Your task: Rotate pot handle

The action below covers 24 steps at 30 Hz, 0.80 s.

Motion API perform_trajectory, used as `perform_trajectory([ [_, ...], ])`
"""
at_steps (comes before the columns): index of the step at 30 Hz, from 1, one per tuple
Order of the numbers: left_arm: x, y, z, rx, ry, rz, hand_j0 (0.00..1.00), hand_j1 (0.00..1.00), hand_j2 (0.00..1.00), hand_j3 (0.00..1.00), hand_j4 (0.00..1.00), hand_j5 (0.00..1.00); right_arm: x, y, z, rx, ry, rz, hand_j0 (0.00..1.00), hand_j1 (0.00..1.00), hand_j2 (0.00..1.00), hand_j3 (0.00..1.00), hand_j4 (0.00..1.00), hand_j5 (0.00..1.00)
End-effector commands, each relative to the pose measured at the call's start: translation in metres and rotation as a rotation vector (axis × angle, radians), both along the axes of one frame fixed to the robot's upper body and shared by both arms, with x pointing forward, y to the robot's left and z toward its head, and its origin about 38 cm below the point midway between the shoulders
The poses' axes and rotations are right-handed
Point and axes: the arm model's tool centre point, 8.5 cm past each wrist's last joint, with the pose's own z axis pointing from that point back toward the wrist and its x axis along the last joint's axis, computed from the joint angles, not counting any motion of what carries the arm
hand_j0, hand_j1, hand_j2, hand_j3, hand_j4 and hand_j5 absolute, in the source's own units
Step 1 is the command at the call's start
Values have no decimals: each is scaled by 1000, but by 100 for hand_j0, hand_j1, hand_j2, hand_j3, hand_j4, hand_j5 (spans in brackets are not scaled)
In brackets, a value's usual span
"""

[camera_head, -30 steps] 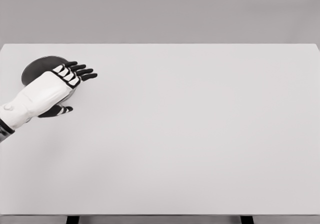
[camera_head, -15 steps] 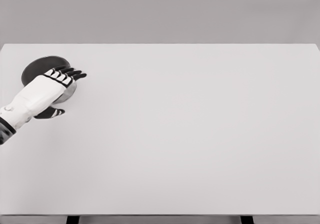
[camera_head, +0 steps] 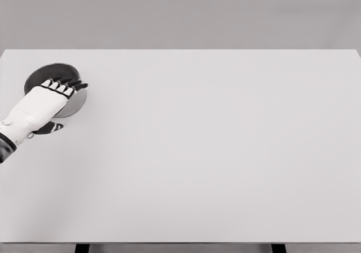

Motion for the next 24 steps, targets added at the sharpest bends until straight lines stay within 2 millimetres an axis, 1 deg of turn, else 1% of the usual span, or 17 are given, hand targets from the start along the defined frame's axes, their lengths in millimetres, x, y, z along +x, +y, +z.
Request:
perform_trajectory([
  [1,0,2,0,20,-4,10,100,100,100,100,100,100,0,0,0,0,0,0,100,100,100,100,100,100],
  [6,1,4,-1,59,-7,21,100,100,100,100,100,100,0,0,0,0,0,0,100,100,100,100,100,100],
  [13,2,10,2,63,-9,52,100,100,100,100,100,100,0,0,0,0,0,0,100,100,100,100,100,100],
  [24,3,14,1,101,-13,69,100,100,100,100,100,100,0,0,0,0,0,0,100,100,100,100,100,100],
])
